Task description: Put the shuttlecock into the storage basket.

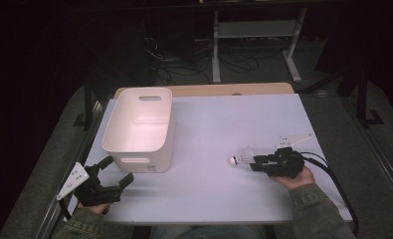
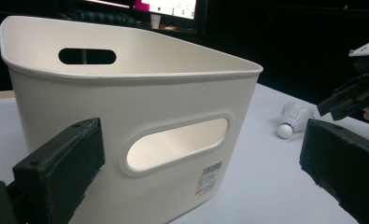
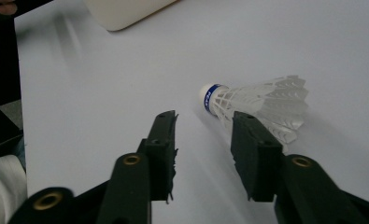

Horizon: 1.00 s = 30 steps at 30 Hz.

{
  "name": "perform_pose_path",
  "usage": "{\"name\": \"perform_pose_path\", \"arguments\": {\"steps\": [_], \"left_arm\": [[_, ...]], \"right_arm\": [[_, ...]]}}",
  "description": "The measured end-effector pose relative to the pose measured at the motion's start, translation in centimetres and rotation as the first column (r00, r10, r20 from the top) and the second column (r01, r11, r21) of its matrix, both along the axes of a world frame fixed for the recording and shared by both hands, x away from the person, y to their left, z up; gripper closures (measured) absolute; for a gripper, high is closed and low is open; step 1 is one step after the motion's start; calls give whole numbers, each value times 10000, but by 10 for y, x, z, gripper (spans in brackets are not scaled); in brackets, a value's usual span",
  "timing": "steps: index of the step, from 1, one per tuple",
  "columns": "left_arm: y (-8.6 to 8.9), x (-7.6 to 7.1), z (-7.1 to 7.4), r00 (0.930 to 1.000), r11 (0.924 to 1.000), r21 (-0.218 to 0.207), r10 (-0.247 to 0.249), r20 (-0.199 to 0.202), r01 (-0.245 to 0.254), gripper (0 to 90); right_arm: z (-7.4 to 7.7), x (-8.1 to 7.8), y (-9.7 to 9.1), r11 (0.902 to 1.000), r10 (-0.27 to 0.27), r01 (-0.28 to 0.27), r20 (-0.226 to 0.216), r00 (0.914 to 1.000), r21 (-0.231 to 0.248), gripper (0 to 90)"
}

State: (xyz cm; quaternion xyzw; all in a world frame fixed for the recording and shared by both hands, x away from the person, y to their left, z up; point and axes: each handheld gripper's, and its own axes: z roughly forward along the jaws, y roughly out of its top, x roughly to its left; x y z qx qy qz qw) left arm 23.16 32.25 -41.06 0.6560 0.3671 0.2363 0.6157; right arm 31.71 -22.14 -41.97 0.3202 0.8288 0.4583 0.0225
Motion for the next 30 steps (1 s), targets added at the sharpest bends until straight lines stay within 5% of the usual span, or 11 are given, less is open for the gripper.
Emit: {"name": "perform_pose_path", "arguments": {"steps": [7, 15, 30], "left_arm": [[0, 0, 0, 10000, 10000, -46, 4, 2, -4, 0], [0, 0, 0, 10000, 10000, -69, 2, 5, -2, 0], [0, 0, 0, 10000, 10000, -84, -19, -8, 19, 0]], "right_arm": [[-5, 4, 2, 9990, 75, -89, -332, 9994, -429, 881], [-13, 10, 3, 9944, -304, 222, -788, 9964, -1035, 885], [-15, 29, 2, 9934, -675, 583, -916, 9935, -992, 886]]}}
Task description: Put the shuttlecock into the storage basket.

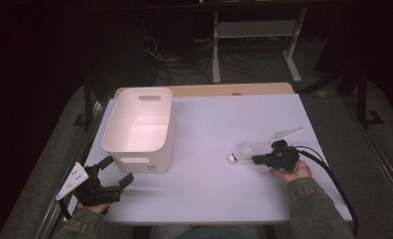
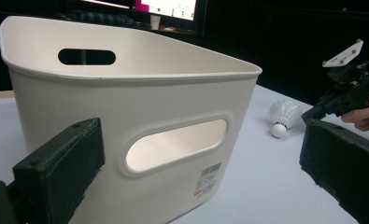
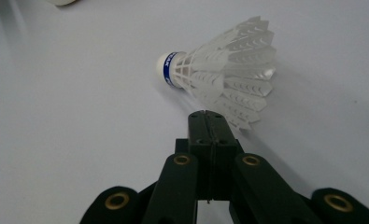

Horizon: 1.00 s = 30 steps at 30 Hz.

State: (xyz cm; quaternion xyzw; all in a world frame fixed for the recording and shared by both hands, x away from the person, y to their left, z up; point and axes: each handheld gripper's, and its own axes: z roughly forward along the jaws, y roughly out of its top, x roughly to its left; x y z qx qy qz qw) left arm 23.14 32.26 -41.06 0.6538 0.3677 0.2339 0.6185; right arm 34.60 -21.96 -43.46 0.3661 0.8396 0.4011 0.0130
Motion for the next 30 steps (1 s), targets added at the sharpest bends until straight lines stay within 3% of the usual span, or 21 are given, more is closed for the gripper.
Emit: {"name": "perform_pose_path", "arguments": {"steps": [6, 30], "left_arm": [[0, 0, 0, 10000, 10000, 13, -10, 10, 10, 0], [0, 0, 0, 10000, 10000, -16, -91, -3, 91, 0]], "right_arm": [[0, 9, 4, 9999, -69, 68, -53, 10000, -141, 886], [1, 54, 25, 9988, -456, 457, -55, 9989, 147, 887]]}}
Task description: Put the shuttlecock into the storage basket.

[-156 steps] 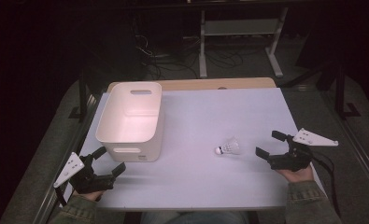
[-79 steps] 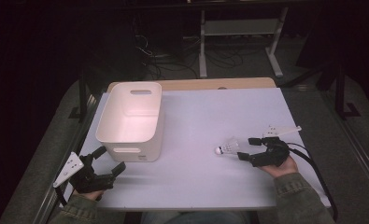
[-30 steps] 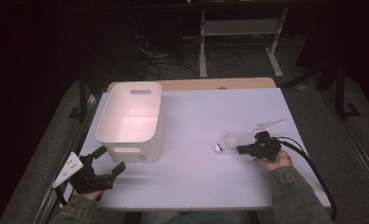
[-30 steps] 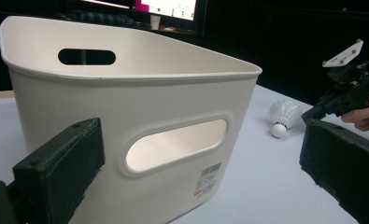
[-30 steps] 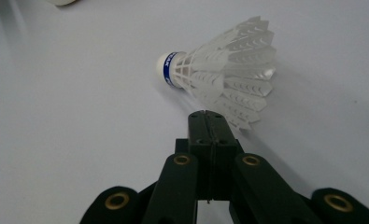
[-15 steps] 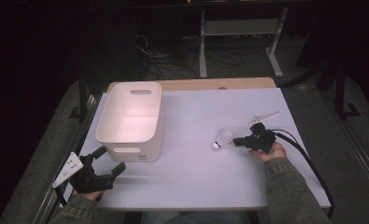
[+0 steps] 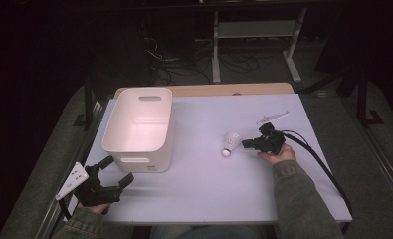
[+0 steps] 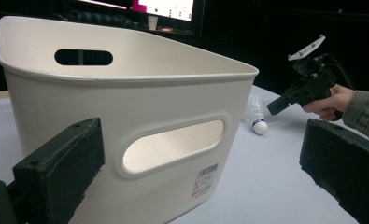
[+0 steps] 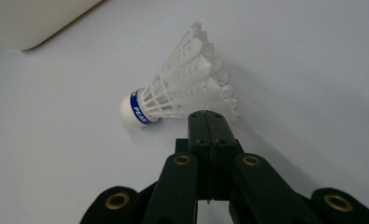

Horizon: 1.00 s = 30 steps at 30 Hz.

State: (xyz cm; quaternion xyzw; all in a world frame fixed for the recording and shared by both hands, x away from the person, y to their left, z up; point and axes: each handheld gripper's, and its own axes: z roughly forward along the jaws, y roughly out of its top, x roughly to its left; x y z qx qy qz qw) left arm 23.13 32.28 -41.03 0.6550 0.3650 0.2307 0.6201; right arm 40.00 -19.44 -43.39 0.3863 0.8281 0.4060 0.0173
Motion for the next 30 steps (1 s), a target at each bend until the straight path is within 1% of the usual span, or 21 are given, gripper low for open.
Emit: {"name": "perform_pose_path", "arguments": {"steps": [2, 6, 8, 11, 16, 18, 20, 21, 23, 26, 28, 30], "left_arm": [[0, 0, 0, 10000, 10000, -18, -9, 6, 9, 0], [0, 0, 0, 10000, 10000, -26, -13, 5, 13, 0], [0, 0, 0, 10000, 10000, -42, -17, -8, 17, 0], [0, 0, 0, 10000, 10000, -40, -38, 14, 38, 0], [0, 1, 0, 10000, 10000, -19, -60, 12, 60, 0], [0, 0, 0, 10000, 10000, -20, -60, 18, 60, 0], [0, 0, 0, 10000, 10000, -17, -57, 13, 57, 0], [0, 0, 0, 10000, 10000, -23, -59, 17, 59, 0], [0, 0, 0, 10000, 10000, -29, -55, 19, 56, 0], [0, 1, 0, 10000, 10000, -37, -64, 4, 64, 0], [0, 0, 0, 10000, 10000, -46, -46, -7, 46, 0], [0, 0, 0, 10000, 9999, -107, -61, 17, 61, 0]], "right_arm": [[0, 3, 2, 10000, -10, 10, 4, 10000, -90, 887], [1, 9, 5, 10000, -97, 97, 100, 9999, 21, 887], [1, 13, 6, 9998, -213, 212, 90, 9997, 47, 887], [0, 17, 6, 9991, -335, 336, -7, 9994, 243, 887], [-2, 21, 11, 9990, -371, 371, -27, 9993, 232, 887], [-2, 22, 14, 9988, -349, 350, -42, 9994, 346, 887], [-2, 25, 20, 9977, -245, 245, -8, 9997, 627, 887], [-2, 25, 20, 9977, -245, 245, -8, 9997, 627, 887], [-2, 27, 24, 9964, -191, 185, 56, 9998, 831, 887], [-3, 29, 30, 9965, -78, 79, -18, 10000, 833, 887], [-3, 31, 34, 9969, 35, -37, 33, 10000, 784, 887], [-3, 33, 37, 9956, 63, -67, 48, 10000, 930, 887]]}}
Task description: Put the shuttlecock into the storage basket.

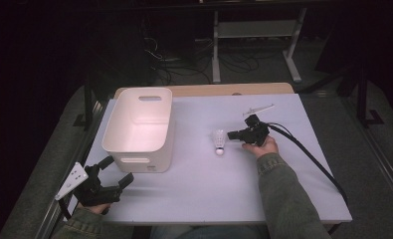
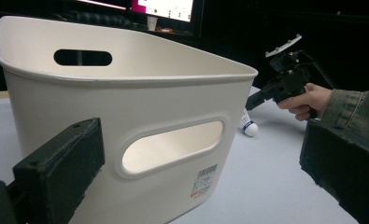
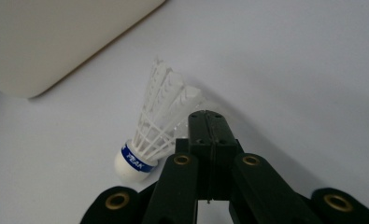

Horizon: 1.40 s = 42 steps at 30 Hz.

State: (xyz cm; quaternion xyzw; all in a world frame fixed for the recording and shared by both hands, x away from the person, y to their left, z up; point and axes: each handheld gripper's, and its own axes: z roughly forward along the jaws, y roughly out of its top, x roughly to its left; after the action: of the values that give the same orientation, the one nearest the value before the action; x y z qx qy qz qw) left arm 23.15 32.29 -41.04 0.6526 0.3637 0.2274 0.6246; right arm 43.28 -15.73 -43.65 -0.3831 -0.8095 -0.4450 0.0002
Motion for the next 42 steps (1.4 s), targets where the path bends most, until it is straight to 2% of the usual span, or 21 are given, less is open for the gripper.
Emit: {"name": "perform_pose_path", "arguments": {"steps": [19, 28, 32, 34, 42], "left_arm": [[0, 0, 0, 10000, 10000, 70, -47, 19, 47, 0], [0, 0, 0, 10000, 9999, 96, -55, 39, 54, 0], [0, 0, 0, 10000, 10000, 69, -45, 42, 44, 0], [0, 0, 0, 10000, 10000, 76, -41, 32, 41, 0], [-1, 0, 0, 10000, 10000, 74, -18, 26, 18, 0]], "right_arm": [[1, 5, 32, 9975, 703, -703, 83, 9975, -2, 887], [5, 0, 43, 9946, 1019, -1023, 216, 9946, 196, 887], [11, -5, 42, 9949, 985, -992, 365, 9945, 177, 885], [14, -7, 41, 9950, 968, -977, 410, 9945, 218, 860], [37, -18, 32, 9966, 817, -828, 1112, 9904, 49, 699]]}}
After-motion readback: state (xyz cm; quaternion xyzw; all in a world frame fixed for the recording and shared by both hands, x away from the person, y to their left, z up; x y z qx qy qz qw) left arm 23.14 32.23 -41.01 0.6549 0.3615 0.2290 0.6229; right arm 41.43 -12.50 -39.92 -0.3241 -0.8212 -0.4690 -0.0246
